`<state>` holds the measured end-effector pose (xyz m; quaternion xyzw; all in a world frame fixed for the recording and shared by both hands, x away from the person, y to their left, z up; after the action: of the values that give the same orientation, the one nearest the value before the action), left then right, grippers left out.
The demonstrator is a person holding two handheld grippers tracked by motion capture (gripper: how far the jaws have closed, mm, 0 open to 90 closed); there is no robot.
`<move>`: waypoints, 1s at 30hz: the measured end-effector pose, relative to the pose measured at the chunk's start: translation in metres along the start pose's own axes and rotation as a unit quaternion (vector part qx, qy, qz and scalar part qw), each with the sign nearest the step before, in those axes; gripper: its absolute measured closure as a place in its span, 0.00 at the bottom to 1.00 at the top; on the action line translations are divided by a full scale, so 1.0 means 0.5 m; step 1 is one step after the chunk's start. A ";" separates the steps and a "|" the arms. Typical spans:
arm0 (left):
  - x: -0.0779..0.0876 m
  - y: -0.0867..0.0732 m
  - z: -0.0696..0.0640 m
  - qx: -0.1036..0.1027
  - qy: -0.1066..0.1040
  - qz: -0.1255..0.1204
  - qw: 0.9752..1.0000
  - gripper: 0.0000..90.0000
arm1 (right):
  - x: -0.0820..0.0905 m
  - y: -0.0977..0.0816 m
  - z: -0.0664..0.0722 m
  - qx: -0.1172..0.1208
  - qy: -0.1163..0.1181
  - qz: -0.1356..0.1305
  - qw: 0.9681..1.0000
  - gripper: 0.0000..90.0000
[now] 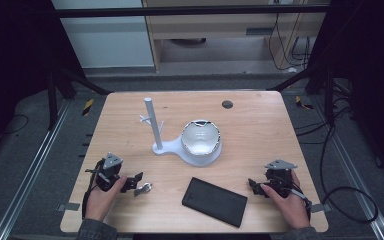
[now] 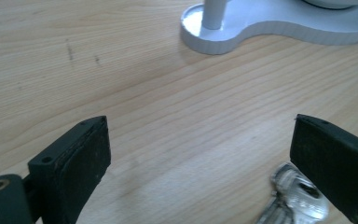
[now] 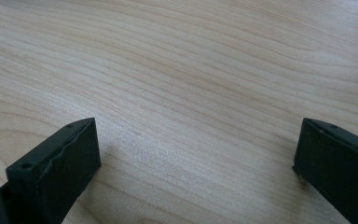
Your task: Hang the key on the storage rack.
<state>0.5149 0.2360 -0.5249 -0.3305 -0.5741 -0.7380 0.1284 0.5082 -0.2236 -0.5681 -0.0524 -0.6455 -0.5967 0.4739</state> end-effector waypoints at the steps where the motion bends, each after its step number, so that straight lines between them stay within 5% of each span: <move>1: 0.015 0.010 -0.023 -0.011 -0.008 -0.003 1.000 0.05 | 0.000 0.000 0.001 -0.002 0.001 0.000 1.000 0.00; 3: 0.021 0.014 -0.036 -0.022 -0.014 -0.001 1.000 0.05 | 0.000 0.000 0.000 0.000 0.000 0.000 1.000 0.00; 4: 0.027 0.017 -0.048 -0.042 -0.018 0.003 0.999 0.05 | 0.000 0.000 0.000 0.000 0.000 0.000 1.000 0.00; 5: 0.038 0.020 -0.068 -0.089 -0.025 0.024 0.995 0.05 | 0.000 0.000 0.000 0.000 0.000 0.000 1.000 0.00; 7: 0.042 0.020 -0.075 -0.103 -0.026 0.034 0.994 0.05 | 0.000 0.000 0.000 0.000 0.000 0.000 1.000 0.00; 8: 0.051 0.020 -0.091 -0.127 -0.031 0.056 0.990 0.06 | 0.000 0.000 0.000 0.000 0.000 0.000 1.000 0.00; 13: 0.061 0.005 -0.125 -0.155 -0.059 0.104 0.981 0.06 | 0.000 0.000 0.000 0.000 0.000 0.000 1.000 0.00; 14: 0.061 0.005 -0.125 -0.155 -0.059 0.104 0.981 0.05 | 0.000 0.000 0.000 0.000 0.000 0.000 1.000 0.00; 18: 0.066 -0.001 -0.127 -0.197 -0.044 0.143 0.969 0.08 | 0.002 -0.002 0.000 0.001 -0.004 0.000 1.000 0.00; 23: 0.058 -0.001 -0.125 -0.203 -0.044 0.155 0.966 0.18 | 0.003 -0.004 0.002 0.001 -0.004 -0.001 1.000 0.00; 30: 0.056 0.003 -0.117 -0.194 -0.062 0.170 0.964 0.33 | 0.002 -0.003 0.001 0.002 -0.003 0.000 1.000 0.00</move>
<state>0.4749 0.1860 -0.5133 -0.4871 -0.3621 -0.7806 0.1492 0.5062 -0.2240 -0.5684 -0.0532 -0.6480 -0.5953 0.4720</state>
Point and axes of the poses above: each handheld gripper's, and its own axes: x roughly backward along the jaws, y roughly out of its top, z roughly to its left, the point moved 8 cm from there along -x, roughly forward along the jaws, and after that the axes turned 13 degrees about y, right-handed, at the moved point
